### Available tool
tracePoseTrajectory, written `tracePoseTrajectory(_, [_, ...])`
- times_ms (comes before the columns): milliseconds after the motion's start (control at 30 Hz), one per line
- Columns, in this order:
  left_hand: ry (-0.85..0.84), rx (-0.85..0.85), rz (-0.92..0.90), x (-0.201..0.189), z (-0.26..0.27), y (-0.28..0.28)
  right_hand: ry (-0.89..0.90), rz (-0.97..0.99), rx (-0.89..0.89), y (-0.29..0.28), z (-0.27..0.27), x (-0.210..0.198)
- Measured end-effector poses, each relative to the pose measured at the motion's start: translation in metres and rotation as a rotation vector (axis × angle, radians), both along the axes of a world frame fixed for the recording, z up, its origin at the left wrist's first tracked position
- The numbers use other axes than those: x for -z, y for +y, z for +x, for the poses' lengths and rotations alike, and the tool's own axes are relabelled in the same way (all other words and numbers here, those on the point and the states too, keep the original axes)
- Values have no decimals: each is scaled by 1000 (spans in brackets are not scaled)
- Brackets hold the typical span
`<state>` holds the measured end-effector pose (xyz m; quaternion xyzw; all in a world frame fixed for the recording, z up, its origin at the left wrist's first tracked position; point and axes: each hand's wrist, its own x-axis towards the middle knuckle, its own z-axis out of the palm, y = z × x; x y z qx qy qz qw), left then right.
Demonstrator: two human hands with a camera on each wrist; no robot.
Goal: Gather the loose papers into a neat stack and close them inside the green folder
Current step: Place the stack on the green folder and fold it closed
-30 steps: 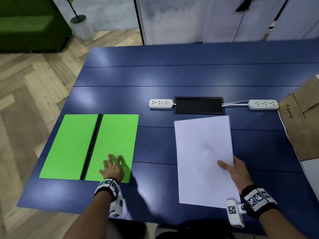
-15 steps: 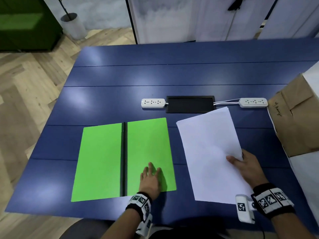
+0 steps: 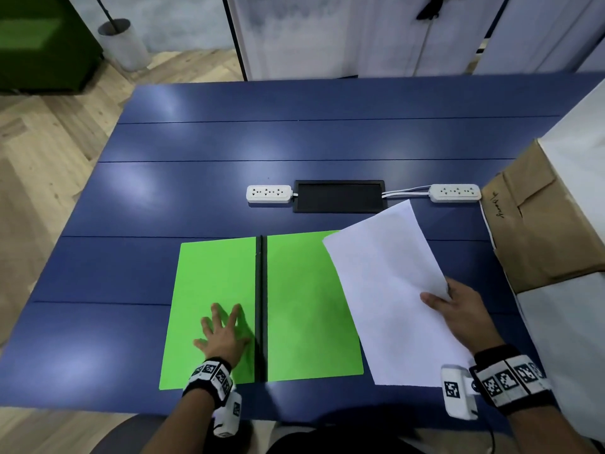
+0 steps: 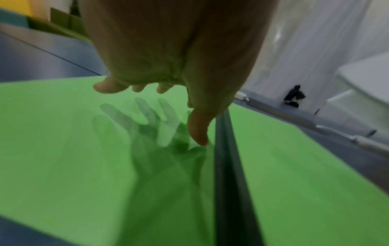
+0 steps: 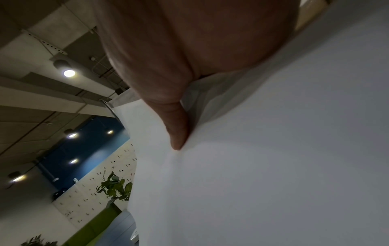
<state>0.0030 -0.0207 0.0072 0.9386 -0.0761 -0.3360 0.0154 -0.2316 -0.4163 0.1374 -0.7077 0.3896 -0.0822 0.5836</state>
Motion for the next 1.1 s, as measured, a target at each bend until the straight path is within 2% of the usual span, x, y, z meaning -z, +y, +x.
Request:
tracePoseTrajectory(100, [54, 31, -33, 4, -11, -2, -20, 39, -16, 0, -2, -6])
tracePoseTrajectory(300, [46, 109, -45, 6, -38, -53, -133, 216, -75, 20, 25, -16])
tracePoseTrajectory(500, [75, 128, -22, 0, -55, -80, -112, 407, 26, 29, 53, 46])
tracePoseTrajectory(633, [81, 137, -20, -1, -55, -80, 33, 378, 186, 24, 45, 105])
tracePoseTrajectory(733, [94, 132, -30, -1, -53, -79, 154, 326, 246, 25, 39, 131])
tracePoseTrajectory(933, [83, 138, -33, -1, -54, -80, 218, 299, 171, 32, 52, 139])
tracePoseTrajectory(1100, [63, 157, -29, 0, -53, -78, 325, 204, 106, 44, 64, 152])
